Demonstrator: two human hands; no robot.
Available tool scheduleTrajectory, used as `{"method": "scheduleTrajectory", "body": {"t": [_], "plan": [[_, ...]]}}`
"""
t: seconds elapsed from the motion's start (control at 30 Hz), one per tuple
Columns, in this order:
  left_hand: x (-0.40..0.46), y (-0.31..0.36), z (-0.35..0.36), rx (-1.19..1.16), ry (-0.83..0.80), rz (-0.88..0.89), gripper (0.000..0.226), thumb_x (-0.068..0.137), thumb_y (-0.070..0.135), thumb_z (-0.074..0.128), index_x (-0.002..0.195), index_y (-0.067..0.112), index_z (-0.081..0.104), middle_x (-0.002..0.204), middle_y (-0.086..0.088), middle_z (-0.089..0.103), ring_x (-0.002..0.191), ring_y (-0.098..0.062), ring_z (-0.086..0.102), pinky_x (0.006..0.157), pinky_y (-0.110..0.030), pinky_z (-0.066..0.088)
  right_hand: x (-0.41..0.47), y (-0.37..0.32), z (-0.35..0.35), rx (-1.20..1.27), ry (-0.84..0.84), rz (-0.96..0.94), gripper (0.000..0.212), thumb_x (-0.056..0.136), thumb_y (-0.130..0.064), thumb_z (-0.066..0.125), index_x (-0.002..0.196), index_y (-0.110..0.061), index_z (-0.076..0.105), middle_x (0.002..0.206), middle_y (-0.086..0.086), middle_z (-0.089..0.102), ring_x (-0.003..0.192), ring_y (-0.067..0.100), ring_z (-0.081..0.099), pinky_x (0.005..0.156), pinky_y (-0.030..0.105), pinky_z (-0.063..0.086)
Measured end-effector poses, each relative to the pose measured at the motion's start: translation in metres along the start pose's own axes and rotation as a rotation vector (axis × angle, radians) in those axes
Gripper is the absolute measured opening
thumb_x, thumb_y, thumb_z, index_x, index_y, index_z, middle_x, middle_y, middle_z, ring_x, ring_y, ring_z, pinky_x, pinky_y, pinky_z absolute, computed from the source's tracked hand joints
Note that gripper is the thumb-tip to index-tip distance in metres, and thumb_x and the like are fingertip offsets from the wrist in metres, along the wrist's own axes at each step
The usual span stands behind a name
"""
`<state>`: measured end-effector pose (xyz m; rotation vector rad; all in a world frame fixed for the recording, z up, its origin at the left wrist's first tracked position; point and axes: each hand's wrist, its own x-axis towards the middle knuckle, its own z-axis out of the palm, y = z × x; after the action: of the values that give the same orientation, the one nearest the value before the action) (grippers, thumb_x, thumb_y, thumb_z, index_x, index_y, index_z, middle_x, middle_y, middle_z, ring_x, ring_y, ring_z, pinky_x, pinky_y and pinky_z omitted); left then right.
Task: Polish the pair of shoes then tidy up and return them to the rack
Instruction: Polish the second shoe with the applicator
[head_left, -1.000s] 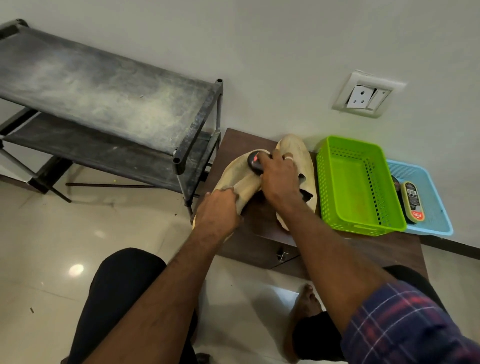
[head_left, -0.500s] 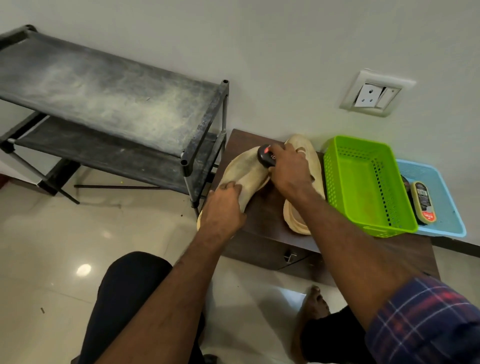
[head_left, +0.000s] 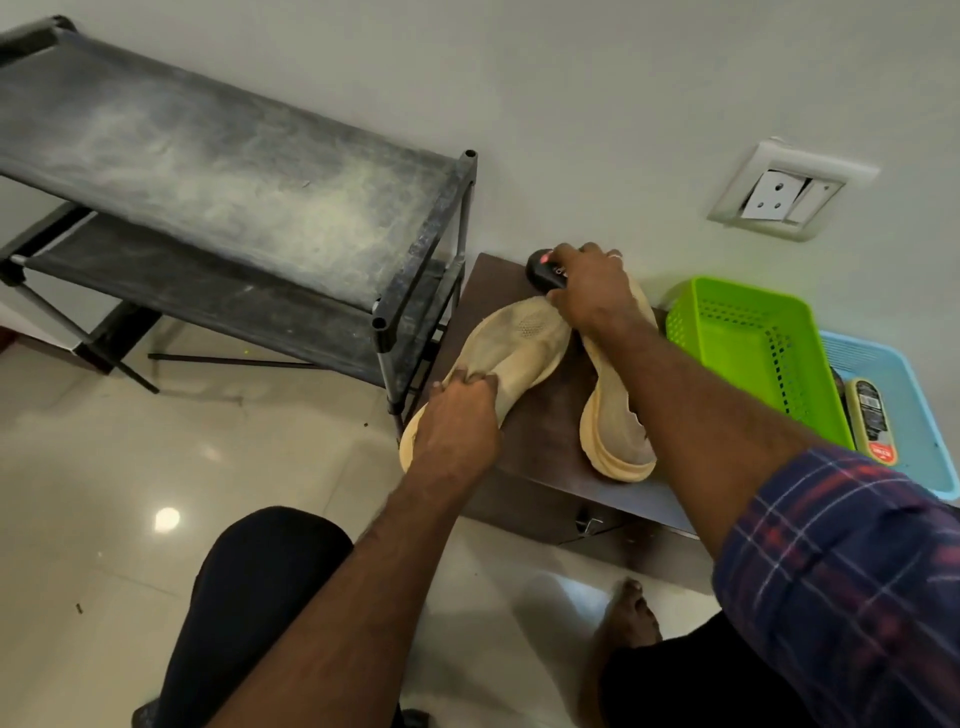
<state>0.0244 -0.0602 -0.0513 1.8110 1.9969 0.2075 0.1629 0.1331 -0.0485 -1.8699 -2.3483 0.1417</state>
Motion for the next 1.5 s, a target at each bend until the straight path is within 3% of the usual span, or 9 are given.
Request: {"method": "scheduleTrajectory", "body": {"t": [0.2, 0.4, 0.57, 0.67, 0.77, 0.87, 1.13, 1.27, 1.5], "plan": [[0.004, 0.0, 0.007, 0.019, 0.019, 0.02, 0.055, 0.083, 0.022, 0.073, 0.134, 0.016, 0.053, 0.128, -0.01, 0.059, 0.118, -0.029, 0.055, 0.113, -0.045, 0.037, -0.058, -0.033, 0.005, 0.185, -0.244, -0.505, 0.053, 0.08, -0.031, 0.078, 0.129, -0.023, 0.058, 0.118, 0.005, 0.061, 0.109, 0.021, 0.054, 0.093, 0.034, 0.04], [-0.001, -0.003, 0.002, -0.089, 0.072, 0.059, 0.057, 0.085, 0.03, 0.072, 0.138, 0.016, 0.053, 0.131, -0.009, 0.059, 0.119, -0.029, 0.055, 0.105, -0.041, 0.042, -0.018, -0.024, 0.001, 0.065, -0.168, -0.27, 0.056, 0.082, -0.021, 0.075, 0.132, -0.03, 0.052, 0.124, 0.007, 0.057, 0.115, 0.031, 0.05, 0.095, 0.04, 0.044], [-0.011, -0.007, -0.011, -0.636, 0.345, -0.166, 0.048, 0.097, 0.056, 0.045, 0.082, 0.017, 0.068, 0.083, -0.009, 0.071, 0.089, -0.031, 0.068, 0.076, -0.039, 0.054, -0.022, -0.036, -0.008, 0.369, -0.049, -0.351, 0.062, 0.077, -0.018, 0.077, 0.133, -0.029, 0.051, 0.124, 0.002, 0.058, 0.113, 0.025, 0.053, 0.1, 0.038, 0.042], [-0.025, -0.013, -0.007, -0.484, 0.227, -0.113, 0.045, 0.092, 0.058, 0.049, 0.119, 0.025, 0.065, 0.114, -0.008, 0.069, 0.112, -0.029, 0.063, 0.089, -0.042, 0.052, -0.04, -0.033, -0.008, 0.367, -0.231, -0.522, 0.063, 0.078, -0.016, 0.079, 0.135, -0.024, 0.054, 0.13, 0.001, 0.059, 0.118, 0.015, 0.052, 0.1, 0.028, 0.039], [-0.037, -0.013, 0.012, -0.122, -0.04, 0.015, 0.102, 0.077, 0.051, 0.076, 0.157, 0.022, 0.021, 0.161, -0.003, 0.03, 0.149, -0.024, 0.026, 0.117, -0.049, 0.032, -0.055, -0.023, -0.006, 0.225, -0.345, -0.637, 0.062, 0.081, -0.016, 0.078, 0.137, -0.021, 0.054, 0.135, 0.0, 0.058, 0.124, 0.016, 0.051, 0.102, 0.022, 0.032], [-0.032, -0.016, 0.024, -0.002, 0.048, -0.045, 0.11, 0.08, 0.021, 0.08, 0.159, 0.014, 0.004, 0.166, -0.007, 0.016, 0.153, -0.025, 0.015, 0.123, -0.042, 0.021, -0.06, -0.009, -0.016, 0.146, -0.341, -0.693, 0.061, 0.081, -0.015, 0.077, 0.137, -0.024, 0.054, 0.135, -0.002, 0.057, 0.124, 0.017, 0.05, 0.105, 0.028, 0.035], [-0.032, -0.009, 0.026, 0.153, 0.088, -0.011, 0.056, 0.09, 0.02, 0.068, 0.143, 0.026, 0.049, 0.164, -0.012, 0.02, 0.151, -0.03, 0.017, 0.12, -0.046, 0.025, -0.065, 0.013, -0.02, -0.022, -0.435, -0.886, 0.062, 0.081, -0.01, 0.075, 0.137, -0.025, 0.053, 0.137, -0.002, 0.054, 0.131, 0.02, 0.044, 0.111, 0.035, 0.036], [-0.027, -0.008, 0.027, 0.203, 0.012, -0.007, 0.054, 0.095, 0.017, 0.06, 0.147, 0.023, 0.046, 0.166, -0.009, 0.014, 0.153, -0.032, 0.008, 0.122, -0.047, 0.014, -0.057, 0.002, -0.014, -0.095, -0.462, -0.895, 0.064, 0.083, -0.011, 0.074, 0.14, -0.026, 0.05, 0.144, 0.0, 0.049, 0.133, 0.021, 0.042, 0.111, 0.035, 0.036], [-0.024, -0.009, 0.03, 0.198, 0.046, 0.028, 0.078, 0.089, 0.013, 0.065, 0.155, 0.027, 0.025, 0.164, -0.015, 0.017, 0.152, -0.037, 0.011, 0.122, -0.048, 0.014, -0.04, -0.004, 0.002, -0.124, -0.129, -0.442, 0.063, 0.083, -0.012, 0.071, 0.137, -0.031, 0.044, 0.136, 0.004, 0.05, 0.119, 0.035, 0.048, 0.092, 0.046, 0.05]]}}
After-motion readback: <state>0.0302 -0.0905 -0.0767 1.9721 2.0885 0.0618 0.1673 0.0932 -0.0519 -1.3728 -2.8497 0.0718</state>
